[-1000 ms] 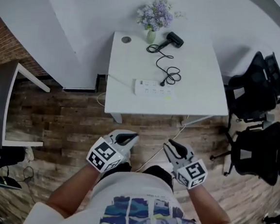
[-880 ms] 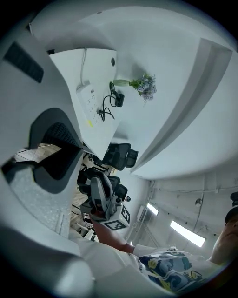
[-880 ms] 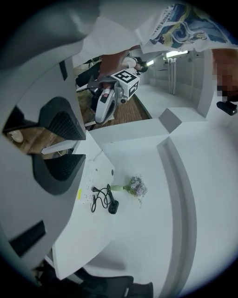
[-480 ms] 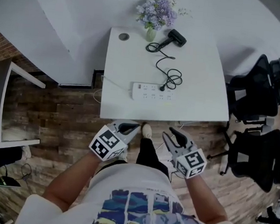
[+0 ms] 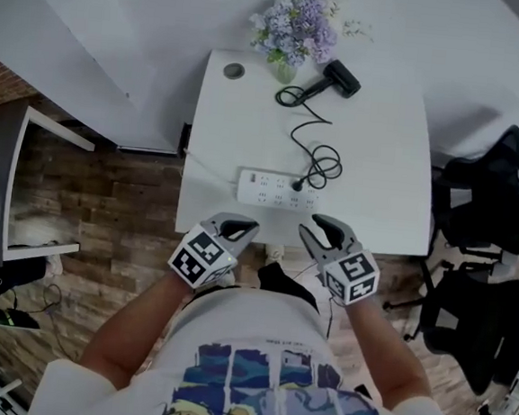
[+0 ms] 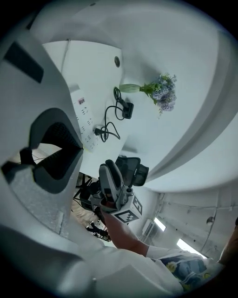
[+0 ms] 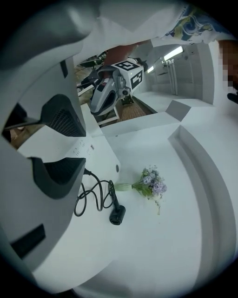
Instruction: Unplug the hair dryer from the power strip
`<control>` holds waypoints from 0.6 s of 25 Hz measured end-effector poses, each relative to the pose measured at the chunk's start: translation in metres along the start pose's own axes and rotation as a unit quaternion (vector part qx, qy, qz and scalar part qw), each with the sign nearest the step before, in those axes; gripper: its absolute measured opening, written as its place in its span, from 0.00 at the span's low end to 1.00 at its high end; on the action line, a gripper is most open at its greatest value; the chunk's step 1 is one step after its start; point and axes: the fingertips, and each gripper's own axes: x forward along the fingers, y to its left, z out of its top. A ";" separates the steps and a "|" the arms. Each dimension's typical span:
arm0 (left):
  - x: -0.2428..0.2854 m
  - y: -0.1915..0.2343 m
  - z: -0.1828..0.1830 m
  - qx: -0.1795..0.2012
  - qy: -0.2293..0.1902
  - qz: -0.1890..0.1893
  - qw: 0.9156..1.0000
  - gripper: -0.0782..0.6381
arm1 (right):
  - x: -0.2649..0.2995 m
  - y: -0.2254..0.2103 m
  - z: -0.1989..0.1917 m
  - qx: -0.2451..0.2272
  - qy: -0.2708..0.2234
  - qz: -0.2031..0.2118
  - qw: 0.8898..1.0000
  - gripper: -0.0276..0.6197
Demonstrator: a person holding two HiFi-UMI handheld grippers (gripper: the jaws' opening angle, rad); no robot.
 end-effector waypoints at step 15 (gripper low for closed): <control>0.056 0.040 0.005 -0.024 0.042 0.038 0.998 0.11 | 0.072 -0.064 -0.004 -0.013 0.046 0.070 0.996 0.26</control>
